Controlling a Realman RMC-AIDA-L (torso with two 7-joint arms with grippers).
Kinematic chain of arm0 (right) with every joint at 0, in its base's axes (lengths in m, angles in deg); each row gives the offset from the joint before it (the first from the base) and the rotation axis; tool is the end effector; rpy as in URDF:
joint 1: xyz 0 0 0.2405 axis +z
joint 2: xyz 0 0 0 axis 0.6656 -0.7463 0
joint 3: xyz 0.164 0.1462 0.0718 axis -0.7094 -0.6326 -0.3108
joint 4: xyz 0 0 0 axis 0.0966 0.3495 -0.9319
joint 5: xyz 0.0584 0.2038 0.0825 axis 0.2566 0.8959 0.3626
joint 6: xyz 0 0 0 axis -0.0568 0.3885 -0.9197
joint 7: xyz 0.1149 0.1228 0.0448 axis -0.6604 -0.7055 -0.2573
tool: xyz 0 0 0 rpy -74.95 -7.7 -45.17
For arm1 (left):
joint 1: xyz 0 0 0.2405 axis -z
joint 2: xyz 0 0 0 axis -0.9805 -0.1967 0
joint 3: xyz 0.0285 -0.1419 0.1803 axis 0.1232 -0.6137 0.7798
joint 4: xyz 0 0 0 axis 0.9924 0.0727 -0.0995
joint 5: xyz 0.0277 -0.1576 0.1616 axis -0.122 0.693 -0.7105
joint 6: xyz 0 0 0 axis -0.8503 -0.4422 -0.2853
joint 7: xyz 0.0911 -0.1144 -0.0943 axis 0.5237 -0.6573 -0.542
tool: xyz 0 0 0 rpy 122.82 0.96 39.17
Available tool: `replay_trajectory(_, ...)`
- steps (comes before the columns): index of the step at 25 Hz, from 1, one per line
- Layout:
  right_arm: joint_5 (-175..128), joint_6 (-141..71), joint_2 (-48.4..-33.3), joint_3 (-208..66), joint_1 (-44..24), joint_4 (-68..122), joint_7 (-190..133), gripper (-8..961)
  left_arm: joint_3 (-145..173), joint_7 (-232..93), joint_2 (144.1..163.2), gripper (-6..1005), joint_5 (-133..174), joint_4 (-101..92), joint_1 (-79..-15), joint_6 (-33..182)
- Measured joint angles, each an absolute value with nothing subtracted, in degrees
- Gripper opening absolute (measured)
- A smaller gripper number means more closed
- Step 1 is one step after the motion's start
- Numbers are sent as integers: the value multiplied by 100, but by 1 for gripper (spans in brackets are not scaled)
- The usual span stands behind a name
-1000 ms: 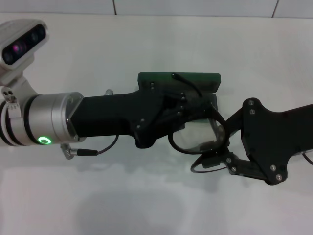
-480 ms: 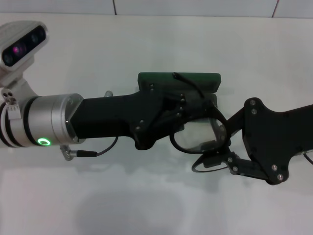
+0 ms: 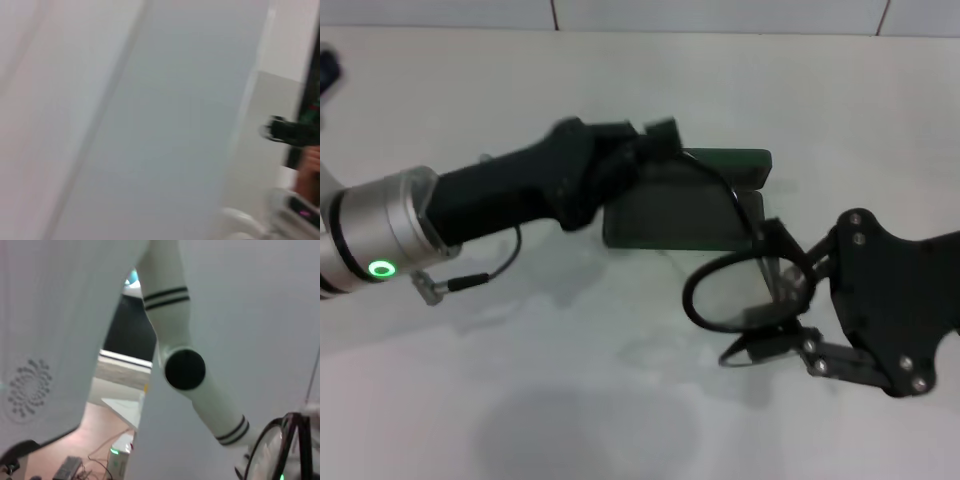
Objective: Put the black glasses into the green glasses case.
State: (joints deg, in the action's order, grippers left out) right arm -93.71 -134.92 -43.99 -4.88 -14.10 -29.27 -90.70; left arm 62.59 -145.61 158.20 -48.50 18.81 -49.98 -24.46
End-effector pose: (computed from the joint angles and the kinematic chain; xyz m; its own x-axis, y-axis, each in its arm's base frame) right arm 0.1075 0.2781 0.0049 0.6976 0.3270 -0.6376 0.4145 -0.9100 -0.0131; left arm -0.1741 0.2978 -0.0100 0.4144 0.3229 0.8509 0.3245 -0.9259 0.1933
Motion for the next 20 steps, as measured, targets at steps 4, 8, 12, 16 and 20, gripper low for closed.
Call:
replay_trajectory(4, -9158, -13793, -4397, -489, -1415, -2966, -8859, 105, 5875, -14562, 15829, 28, -4837, 1775, -5132, -2119)
replay_trajectory(8, -9055, -14006, -4402, -458, -1412, -3159, -8782, 105, 5489, -14516, 15837, 28, -4813, 1463, -5163, -1906)
replay_trajectory(12, -9023, -14062, -4410, -444, -1406, -3283, -8768, 105, 5370, -14592, 15835, 28, -4824, 1312, -5146, -1774)
replay_trajectory(16, -8985, -14068, -4412, -433, -1366, -3307, -8706, 105, 5662, -14807, 15831, 28, -4860, 1307, -5007, -1794)
replay_trajectory(20, -8982, -14047, -4412, -431, -1330, -3298, -8646, 105, 6051, -15054, 15837, 28, -4853, 1293, -4792, -1888)
